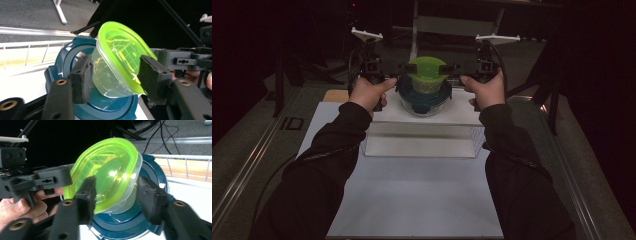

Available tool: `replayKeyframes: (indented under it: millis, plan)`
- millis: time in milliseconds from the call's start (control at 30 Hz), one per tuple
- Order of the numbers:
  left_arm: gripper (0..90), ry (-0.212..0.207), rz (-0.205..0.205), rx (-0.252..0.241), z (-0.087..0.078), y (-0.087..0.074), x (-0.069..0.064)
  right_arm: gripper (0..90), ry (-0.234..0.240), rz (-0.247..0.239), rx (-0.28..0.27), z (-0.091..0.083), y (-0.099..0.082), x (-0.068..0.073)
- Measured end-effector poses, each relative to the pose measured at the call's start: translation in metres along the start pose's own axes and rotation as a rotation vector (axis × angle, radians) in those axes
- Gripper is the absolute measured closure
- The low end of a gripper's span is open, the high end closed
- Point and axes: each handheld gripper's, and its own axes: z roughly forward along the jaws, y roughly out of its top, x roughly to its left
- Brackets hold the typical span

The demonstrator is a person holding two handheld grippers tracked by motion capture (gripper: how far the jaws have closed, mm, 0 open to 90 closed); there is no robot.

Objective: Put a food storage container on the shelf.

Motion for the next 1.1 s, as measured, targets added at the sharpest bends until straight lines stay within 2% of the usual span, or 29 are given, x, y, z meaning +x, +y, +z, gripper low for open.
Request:
replayKeyframes:
  millis: [67, 133, 200, 267, 300, 367, 400, 433, 533, 567, 700, 733, 767, 900, 1000, 1100]
  plan:
    - [39.0, -0.009, -0.007, -0.018, -0.004, 0.0, 0.001, 43.5, 0.005, -0.002, -0.014, -0.003, 0.0, -0.001]
    - [36.8, -0.04, 0.018, -0.025, -0.009, -0.002, 0.0, 40.6, 0.008, -0.01, -0.021, -0.006, -0.001, -0.001]
    - [29.8, -0.078, 0.052, -0.036, -0.015, -0.006, -0.001, 34.4, 0.014, -0.027, -0.024, -0.009, -0.003, -0.001]
    - [28.6, -0.075, 0.085, -0.05, -0.021, -0.009, -0.005, 29.0, 0.035, -0.057, -0.021, -0.012, -0.006, 0.001]
    - [24.9, -0.078, 0.104, -0.06, -0.024, -0.011, -0.006, 28.0, 0.036, -0.067, -0.027, -0.014, -0.008, 0.001]
    - [18.9, -0.107, 0.108, -0.07, -0.028, -0.015, -0.007, 25.9, 0.032, -0.092, -0.025, -0.017, -0.012, 0.002]
    - [14.4, -0.099, 0.142, -0.074, -0.03, -0.02, -0.012, 25.0, 0.032, -0.105, -0.026, -0.018, -0.014, 0.003]
    - [12.3, -0.099, 0.142, -0.074, -0.03, -0.02, -0.012, 25.0, 0.032, -0.105, -0.026, -0.018, -0.014, 0.003]
    - [10.3, -0.118, 0.173, -0.075, -0.035, -0.029, -0.017, 24.7, 0.032, -0.12, -0.034, -0.021, -0.022, 0.004]
    - [8.2, -0.118, 0.19, -0.074, -0.036, -0.033, -0.019, 24.1, 0.022, -0.136, -0.035, -0.022, -0.025, 0.005]
    - [5.4, -0.125, 0.237, -0.068, -0.041, -0.045, -0.023, 21.9, 0.028, -0.167, -0.042, -0.028, -0.036, 0.008]
    - [4.9, -0.125, 0.237, -0.068, -0.041, -0.045, -0.023, 21.9, 0.028, -0.167, -0.042, -0.028, -0.036, 0.008]
    - [4.7, -0.141, 0.264, -0.062, -0.043, -0.054, -0.025, 21.6, 0.033, -0.183, -0.047, -0.031, -0.044, 0.009]
    - [3.4, -0.154, 0.279, -0.062, -0.046, -0.064, -0.025, 21.2, 0.036, -0.204, -0.049, -0.035, -0.054, 0.01]
    - [3.1, -0.152, 0.303, -0.078, -0.05, -0.079, -0.022, 21.7, 0.039, -0.217, -0.05, -0.037, -0.071, 0.008]
    - [3.1, -0.151, 0.31, -0.071, -0.05, -0.092, -0.019, 21.2, 0.045, -0.241, -0.041, -0.037, -0.085, 0.007]
